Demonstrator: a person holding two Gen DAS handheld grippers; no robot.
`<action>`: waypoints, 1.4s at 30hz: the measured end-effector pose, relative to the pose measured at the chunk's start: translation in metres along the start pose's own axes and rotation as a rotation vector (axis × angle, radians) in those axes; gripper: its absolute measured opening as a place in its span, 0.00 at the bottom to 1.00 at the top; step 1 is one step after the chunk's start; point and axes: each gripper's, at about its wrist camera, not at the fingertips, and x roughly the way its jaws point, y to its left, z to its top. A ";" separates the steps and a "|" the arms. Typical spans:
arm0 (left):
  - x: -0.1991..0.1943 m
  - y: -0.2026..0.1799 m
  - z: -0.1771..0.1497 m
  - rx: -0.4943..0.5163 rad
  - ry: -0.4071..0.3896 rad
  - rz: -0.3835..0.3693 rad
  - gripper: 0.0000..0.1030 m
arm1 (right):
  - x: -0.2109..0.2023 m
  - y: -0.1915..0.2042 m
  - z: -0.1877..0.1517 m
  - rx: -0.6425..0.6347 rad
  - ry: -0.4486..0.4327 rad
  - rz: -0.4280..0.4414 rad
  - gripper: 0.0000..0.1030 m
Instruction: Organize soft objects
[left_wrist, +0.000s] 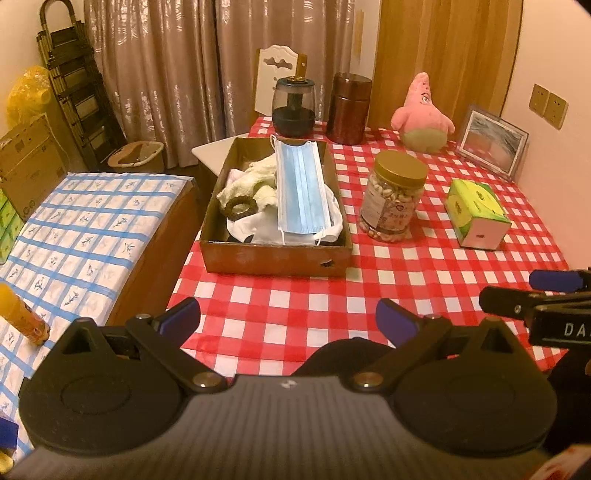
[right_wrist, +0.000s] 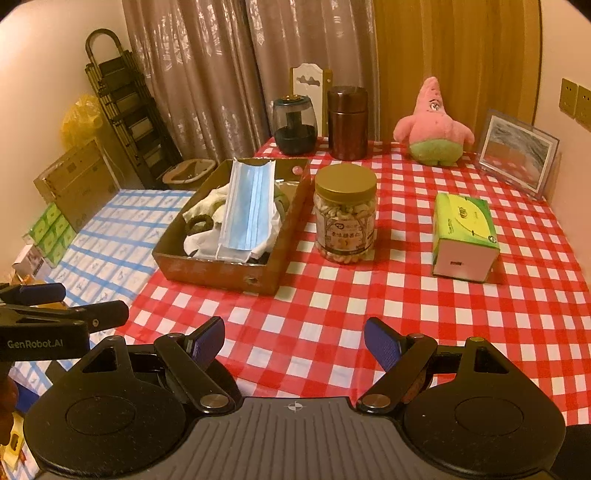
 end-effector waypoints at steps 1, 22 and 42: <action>-0.001 0.000 0.000 -0.007 0.000 0.001 0.98 | 0.000 0.000 0.000 0.001 0.000 0.000 0.80; -0.006 -0.001 0.003 -0.019 -0.001 -0.004 0.98 | -0.005 0.000 -0.001 -0.003 -0.011 -0.005 0.80; -0.006 -0.002 0.004 -0.021 -0.002 -0.006 0.98 | -0.005 0.000 -0.001 -0.005 -0.013 -0.009 0.80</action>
